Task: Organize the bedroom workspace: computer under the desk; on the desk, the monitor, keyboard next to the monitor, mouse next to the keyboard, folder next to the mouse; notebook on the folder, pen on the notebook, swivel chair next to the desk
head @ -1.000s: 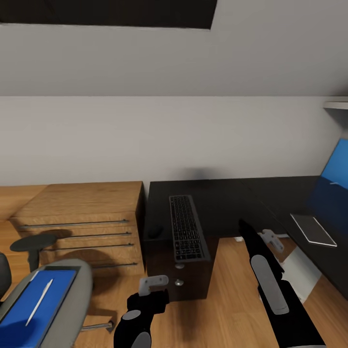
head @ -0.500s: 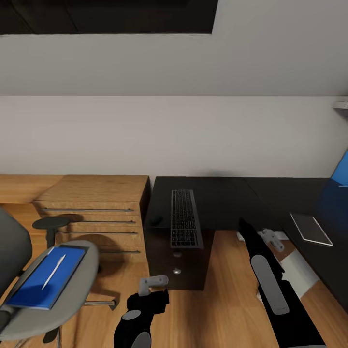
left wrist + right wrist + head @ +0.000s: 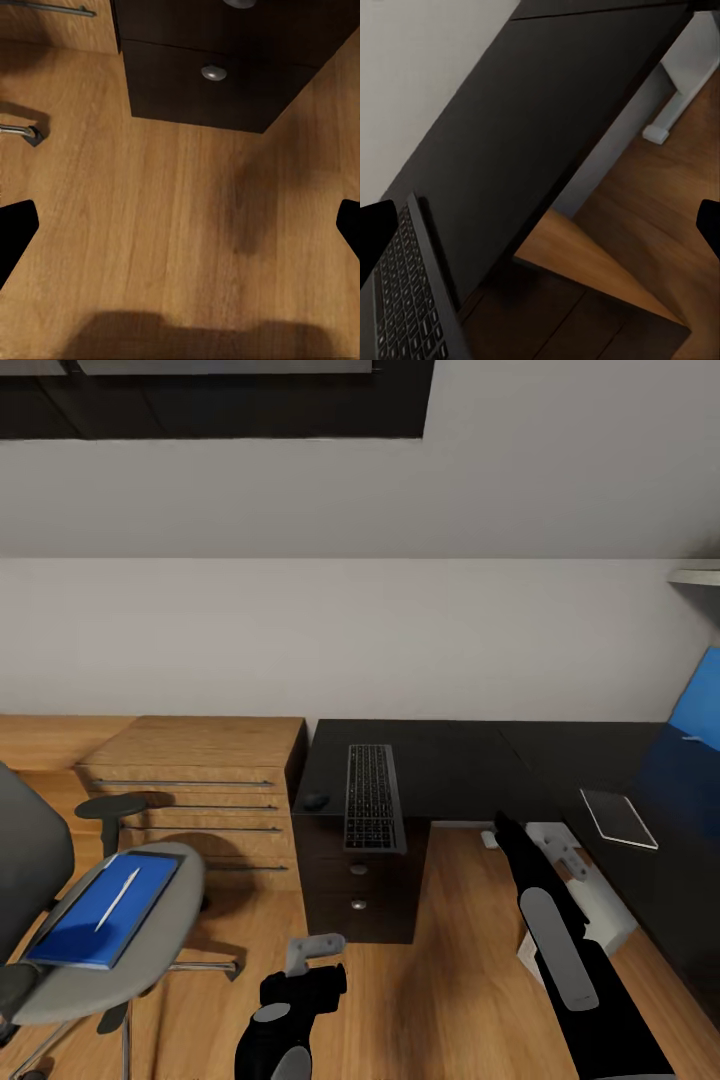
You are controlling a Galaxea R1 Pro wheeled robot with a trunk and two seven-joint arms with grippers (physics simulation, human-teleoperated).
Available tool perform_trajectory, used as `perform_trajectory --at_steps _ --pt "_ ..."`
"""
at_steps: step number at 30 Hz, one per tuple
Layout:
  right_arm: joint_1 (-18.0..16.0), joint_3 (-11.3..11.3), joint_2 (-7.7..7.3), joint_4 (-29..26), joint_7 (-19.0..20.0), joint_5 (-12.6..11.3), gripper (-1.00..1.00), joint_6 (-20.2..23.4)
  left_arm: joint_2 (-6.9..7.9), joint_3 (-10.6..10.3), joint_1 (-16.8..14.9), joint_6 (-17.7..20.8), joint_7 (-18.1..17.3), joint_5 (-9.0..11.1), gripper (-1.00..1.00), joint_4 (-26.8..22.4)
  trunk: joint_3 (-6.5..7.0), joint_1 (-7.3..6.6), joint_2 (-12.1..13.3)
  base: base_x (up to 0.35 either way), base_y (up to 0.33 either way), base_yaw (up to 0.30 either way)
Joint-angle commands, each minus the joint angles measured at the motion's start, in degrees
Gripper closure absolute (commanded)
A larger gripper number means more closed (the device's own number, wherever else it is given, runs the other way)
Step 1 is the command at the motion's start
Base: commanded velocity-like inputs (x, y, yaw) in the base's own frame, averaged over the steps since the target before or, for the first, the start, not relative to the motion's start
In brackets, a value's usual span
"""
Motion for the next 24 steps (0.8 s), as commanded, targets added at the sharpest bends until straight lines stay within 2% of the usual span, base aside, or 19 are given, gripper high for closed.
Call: perform_trajectory --at_steps 1,6,7,10,13,15,16,19,20,23,24 --pt "0.0 0.1 -0.08 -0.1 -0.4 0.0 -1.0 0.2 0.02 0.0 -0.1 0.1 0.5 0.5 -1.0 0.1 -0.06 0.0 0.0 -0.001 -0.001 0.0" --pt "0.0 0.2 -0.06 -0.1 -0.3 1.6 -1.0 0.2 0.53 0.0 -0.1 0.1 0.3 0.6 -1.0 2.2 -0.06 0.0 0.0 0.0 0.0 0.0" --pt "0.0 0.8 0.02 -0.1 -0.4 4.0 -1.0 0.2 1.06 0.1 -0.1 0.1 0.1 0.7 -1.0 5.1 -0.06 0.0 0.0 0.0 0.0 0.0" --pt "0.0 1.8 0.08 -0.1 -0.6 7.1 -1.0 0.3 1.49 0.1 -0.1 0.0 0.0 0.7 -1.0 8.6 -0.06 0.0 0.0 0.0 0.0 0.0" --pt "0.0 3.7 0.13 -0.1 -0.9 12.1 -1.0 0.8 1.86 0.2 0.0 -0.5 -0.2 0.8 -1.0 15.8 -0.06 0.0 0.0 0.0 0.0 0.0" --pt "0.0 4.2 0.18 -0.1 -1.1 13.6 -1.0 1.1 1.92 0.2 0.0 -1.5 -0.3 0.8 -1.0 19.0 -0.06 0.0 0.0 0.0 0.0 0.0" --pt "-0.1 4.7 0.25 0.3 -1.6 14.9 -1.0 1.6 1.93 0.2 -0.1 -3.3 -0.5 0.9 -1.0 22.3 -0.06 0.0 0.0 0.0 0.0 0.0" --pt "-0.3 5.0 0.3 2.2 -2.8 16.1 -1.0 2.8 1.85 -0.1 -0.1 -7.1 -1.4 0.9 -1.0 27.6 -0.06 0.0 0.0 0.0 0.0 0.0" --pt "-3.6 5.1 0.02 7.8 -4.7 17.0 -1.0 5.5 1.71 -0.5 -0.1 -15.2 -5.1 0.5 -1.0 37.1 -0.06 0.0 0.0 0.0 0.0 0.0" --pt "-8.2 4.9 -0.64 12.6 -5.3 17.3 -1.0 7.1 1.7 -0.6 -0.1 -19.6 -8.2 0.3 -1.0 41.1 -0.06 0.0 0.0 0.0 0.0 0.0" --pt "-13.1 4.8 -2.17 18.5 -5.6 17.5 -1.0 8.2 1.78 -0.6 -0.1 -22.9 -10.9 0.0 -1.0 43.6 -0.06 0.0 0.0 0.0 0.0 0.0"
